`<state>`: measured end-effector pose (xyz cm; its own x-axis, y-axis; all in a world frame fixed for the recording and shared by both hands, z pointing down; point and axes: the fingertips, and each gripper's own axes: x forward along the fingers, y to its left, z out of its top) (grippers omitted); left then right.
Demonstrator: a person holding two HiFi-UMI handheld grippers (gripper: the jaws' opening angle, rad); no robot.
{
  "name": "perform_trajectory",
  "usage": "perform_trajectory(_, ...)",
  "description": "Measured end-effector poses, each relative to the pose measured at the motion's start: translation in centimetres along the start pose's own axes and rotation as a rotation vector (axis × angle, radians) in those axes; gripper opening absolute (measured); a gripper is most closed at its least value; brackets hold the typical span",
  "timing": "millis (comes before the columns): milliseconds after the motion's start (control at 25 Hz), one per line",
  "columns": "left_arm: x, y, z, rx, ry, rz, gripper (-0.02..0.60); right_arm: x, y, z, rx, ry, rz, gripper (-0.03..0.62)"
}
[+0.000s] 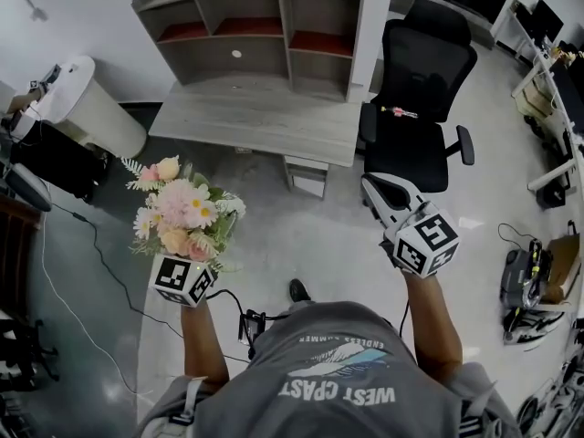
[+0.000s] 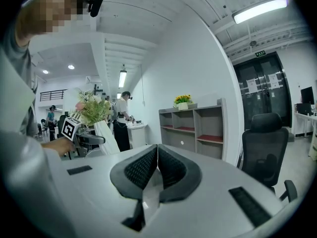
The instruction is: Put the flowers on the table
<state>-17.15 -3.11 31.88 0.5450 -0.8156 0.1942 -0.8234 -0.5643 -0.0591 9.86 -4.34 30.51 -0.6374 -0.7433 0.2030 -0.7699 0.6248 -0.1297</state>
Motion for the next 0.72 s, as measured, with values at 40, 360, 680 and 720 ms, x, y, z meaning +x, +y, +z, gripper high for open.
perform_trajectory(40, 0.4, 0.8, 0.1, -0.001, 0.0, -0.008, 0.356, 0.7, 0.0, 0.3, 0.0, 0.001, -0.008, 0.029)
perform_trajectory(360, 2.1, 4.2, 0.3, 0.015, -0.036, -0.069, 0.356, 2.8, -0.2, 1.2, -0.014, -0.01, -0.084, 0.029)
perform_trajectory(680, 2.4, 6.4, 0.1, 0.01, -0.053, -0.03, 0.356, 5.4, -0.3, 1.6, -0.047, 0.003, -0.048, 0.029)
perform_trajectory(720, 2.5, 6.6, 0.1, 0.009, -0.054, -0.022, 0.356, 5.9, -0.5, 1.5, -0.049, 0.005, -0.037, 0.029)
